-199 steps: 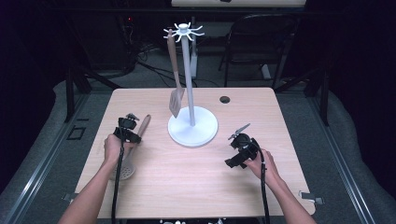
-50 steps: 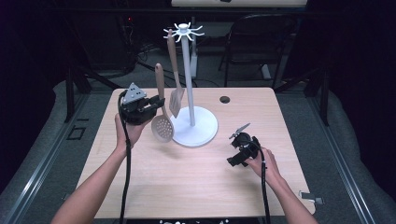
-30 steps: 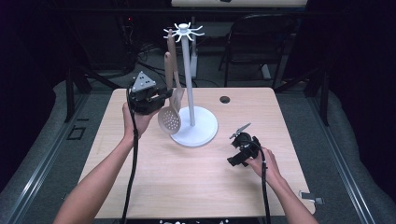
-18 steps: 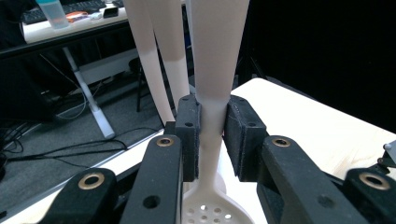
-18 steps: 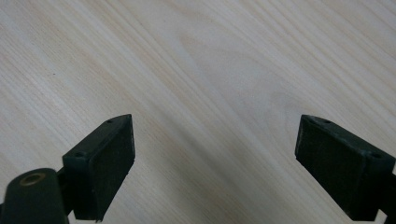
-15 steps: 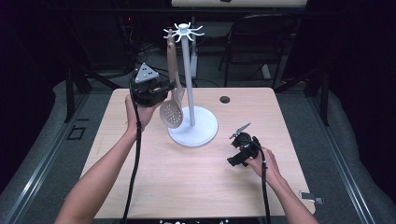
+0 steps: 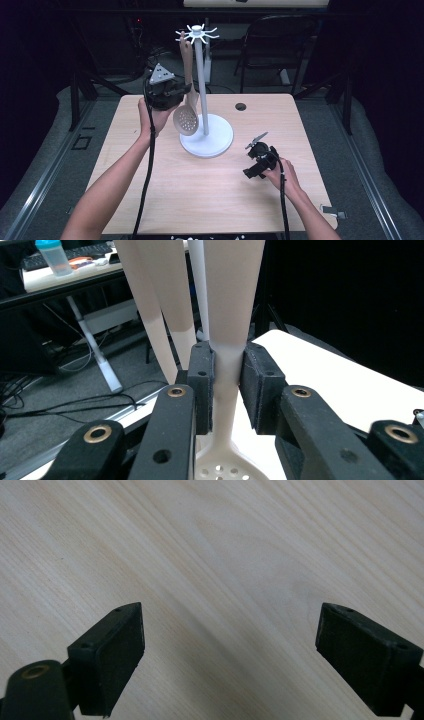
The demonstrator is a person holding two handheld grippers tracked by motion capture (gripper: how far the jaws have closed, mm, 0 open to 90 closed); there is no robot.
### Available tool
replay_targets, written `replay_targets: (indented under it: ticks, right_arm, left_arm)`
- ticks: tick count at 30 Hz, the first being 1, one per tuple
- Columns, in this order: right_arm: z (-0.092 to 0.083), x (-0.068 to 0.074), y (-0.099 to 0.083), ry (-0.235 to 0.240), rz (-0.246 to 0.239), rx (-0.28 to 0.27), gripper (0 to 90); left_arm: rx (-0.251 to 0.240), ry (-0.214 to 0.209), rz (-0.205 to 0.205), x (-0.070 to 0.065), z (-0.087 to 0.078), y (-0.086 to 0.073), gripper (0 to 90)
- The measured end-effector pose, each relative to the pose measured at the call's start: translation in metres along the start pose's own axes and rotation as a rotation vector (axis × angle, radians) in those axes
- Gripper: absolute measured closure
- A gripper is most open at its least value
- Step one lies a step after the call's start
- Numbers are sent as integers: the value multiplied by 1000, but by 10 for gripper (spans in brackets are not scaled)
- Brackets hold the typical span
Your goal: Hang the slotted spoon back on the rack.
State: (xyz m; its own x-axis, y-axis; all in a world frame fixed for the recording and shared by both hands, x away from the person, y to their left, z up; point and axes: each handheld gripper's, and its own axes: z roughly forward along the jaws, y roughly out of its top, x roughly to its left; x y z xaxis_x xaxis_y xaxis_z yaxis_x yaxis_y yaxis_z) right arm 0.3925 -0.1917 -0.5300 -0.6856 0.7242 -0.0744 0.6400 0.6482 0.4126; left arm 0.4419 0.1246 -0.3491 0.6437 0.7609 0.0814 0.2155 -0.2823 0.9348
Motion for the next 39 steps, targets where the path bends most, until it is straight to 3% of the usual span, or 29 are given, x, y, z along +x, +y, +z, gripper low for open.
replay_targets:
  ticks: [17, 22, 29, 39]
  right_arm:
    - [1, 0, -1, -1, 8, -3, 118]
    - [1, -1, 0, -2, -1, 11, 118]
    - [1, -1, 0, -2, -7, 16, 118]
    - [1, -1, 0, -3, -8, 19, 118]
  left_arm:
    - [20, 36, -17, -1, 11, 6, 757]
    - [40, 85, 1, -7, 14, 7, 756]
    - [22, 64, -15, -6, 14, 6, 752]
    - [21, 84, 18, -13, 18, 9, 729]
